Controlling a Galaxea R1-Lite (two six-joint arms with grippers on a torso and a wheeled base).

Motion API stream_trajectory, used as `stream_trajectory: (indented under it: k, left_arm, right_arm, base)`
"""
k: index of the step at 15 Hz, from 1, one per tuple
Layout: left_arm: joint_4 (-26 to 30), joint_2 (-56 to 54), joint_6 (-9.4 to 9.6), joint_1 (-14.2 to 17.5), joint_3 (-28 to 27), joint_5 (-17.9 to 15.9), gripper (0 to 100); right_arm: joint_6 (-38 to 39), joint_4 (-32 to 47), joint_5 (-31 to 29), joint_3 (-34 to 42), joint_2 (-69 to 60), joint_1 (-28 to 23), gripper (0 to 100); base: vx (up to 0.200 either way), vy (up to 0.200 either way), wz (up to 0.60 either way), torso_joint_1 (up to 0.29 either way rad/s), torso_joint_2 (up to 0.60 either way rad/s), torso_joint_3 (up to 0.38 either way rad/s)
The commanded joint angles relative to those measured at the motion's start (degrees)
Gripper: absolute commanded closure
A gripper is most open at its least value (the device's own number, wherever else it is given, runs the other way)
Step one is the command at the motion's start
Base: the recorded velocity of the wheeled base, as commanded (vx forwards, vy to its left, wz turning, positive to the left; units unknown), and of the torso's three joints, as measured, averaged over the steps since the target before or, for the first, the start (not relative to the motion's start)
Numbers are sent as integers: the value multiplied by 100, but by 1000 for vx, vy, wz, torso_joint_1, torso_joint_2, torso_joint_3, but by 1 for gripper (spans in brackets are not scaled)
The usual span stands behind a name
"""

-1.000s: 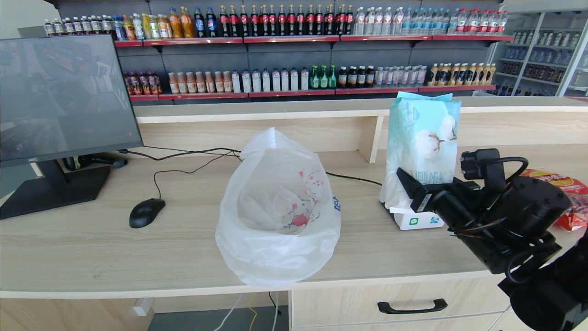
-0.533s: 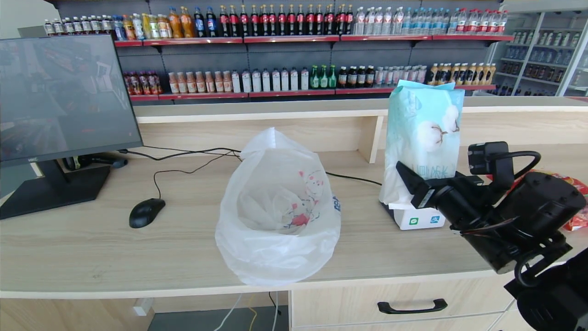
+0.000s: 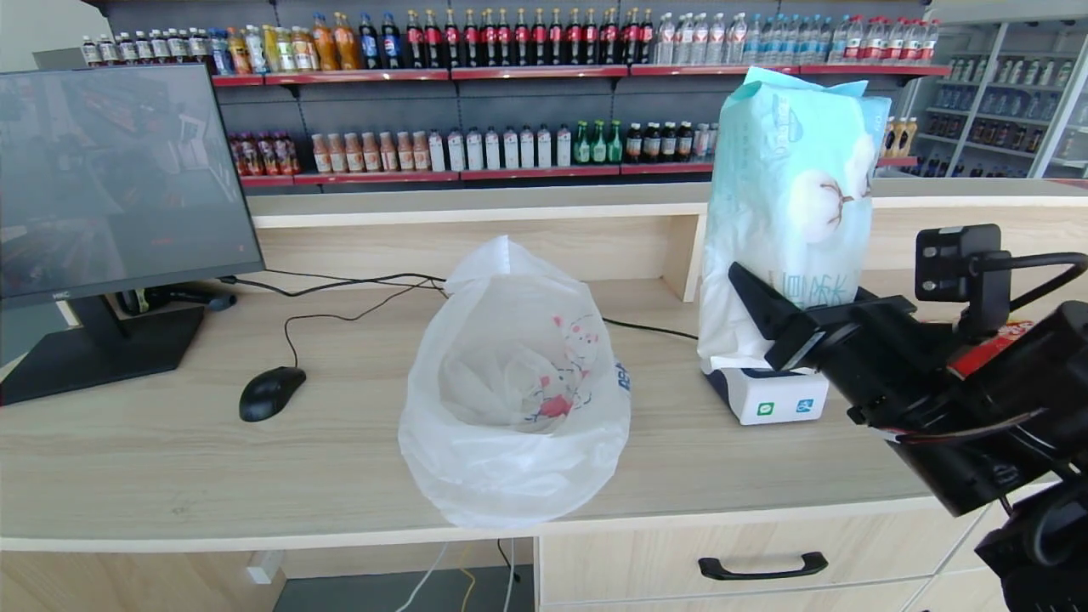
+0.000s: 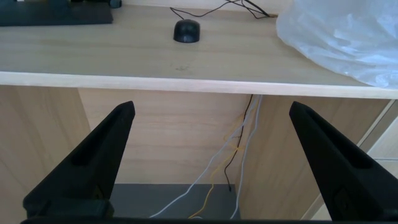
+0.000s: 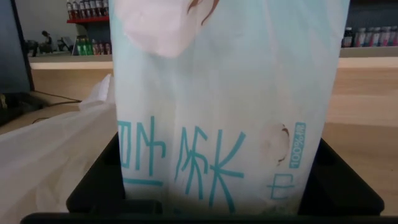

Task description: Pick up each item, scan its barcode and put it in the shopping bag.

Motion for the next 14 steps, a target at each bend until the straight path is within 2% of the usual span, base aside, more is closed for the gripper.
stream_trajectory:
  k: [1, 6, 14]
  left_arm:
    - [-1, 6, -3, 0, -6, 1, 0]
    - [-1, 6, 6, 0, 2, 1, 0]
    - [-1, -2, -20, 0, 2, 1, 0]
  right_arm:
    - [-6, -3, 3, 66, -337, 43, 100]
    - [-6, -3, 12, 277, -504, 43, 100]
    - [-6, -3, 3, 303, -495, 25, 100]
  base:
    - [0, 0, 0, 0, 0, 0]
    - [0, 0, 0, 0, 0, 0]
    - [0, 200, 0, 2, 2, 1]
